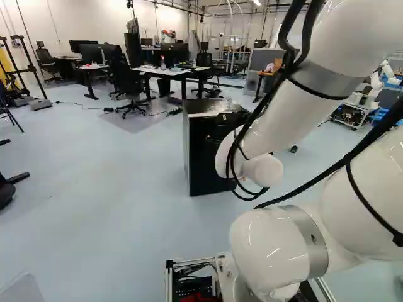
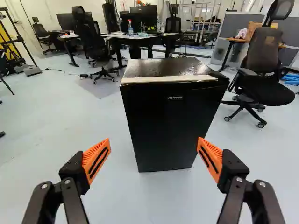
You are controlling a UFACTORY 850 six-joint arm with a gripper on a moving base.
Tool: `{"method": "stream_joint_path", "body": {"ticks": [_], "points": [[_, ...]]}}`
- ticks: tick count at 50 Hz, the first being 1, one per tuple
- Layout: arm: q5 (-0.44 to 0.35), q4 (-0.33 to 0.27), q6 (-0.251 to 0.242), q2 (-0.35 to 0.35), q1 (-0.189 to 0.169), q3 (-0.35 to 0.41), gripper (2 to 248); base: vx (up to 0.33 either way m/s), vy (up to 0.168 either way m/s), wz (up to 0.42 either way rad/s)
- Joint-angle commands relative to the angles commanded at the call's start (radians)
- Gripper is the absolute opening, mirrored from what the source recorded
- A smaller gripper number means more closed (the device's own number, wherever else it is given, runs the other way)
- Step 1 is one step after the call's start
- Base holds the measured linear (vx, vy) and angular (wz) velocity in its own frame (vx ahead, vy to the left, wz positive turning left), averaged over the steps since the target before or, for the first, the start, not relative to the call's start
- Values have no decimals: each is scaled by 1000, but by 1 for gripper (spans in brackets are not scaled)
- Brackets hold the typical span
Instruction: Grab a drink from the fridge
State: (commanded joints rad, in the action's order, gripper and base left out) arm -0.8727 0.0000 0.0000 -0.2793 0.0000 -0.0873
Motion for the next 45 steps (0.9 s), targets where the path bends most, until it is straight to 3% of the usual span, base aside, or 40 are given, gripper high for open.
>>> {"method": "stream_joint_path", "body": {"ticks": [45], "points": [[0, 0, 0, 0, 0, 0, 247, 37, 3, -7]]}}
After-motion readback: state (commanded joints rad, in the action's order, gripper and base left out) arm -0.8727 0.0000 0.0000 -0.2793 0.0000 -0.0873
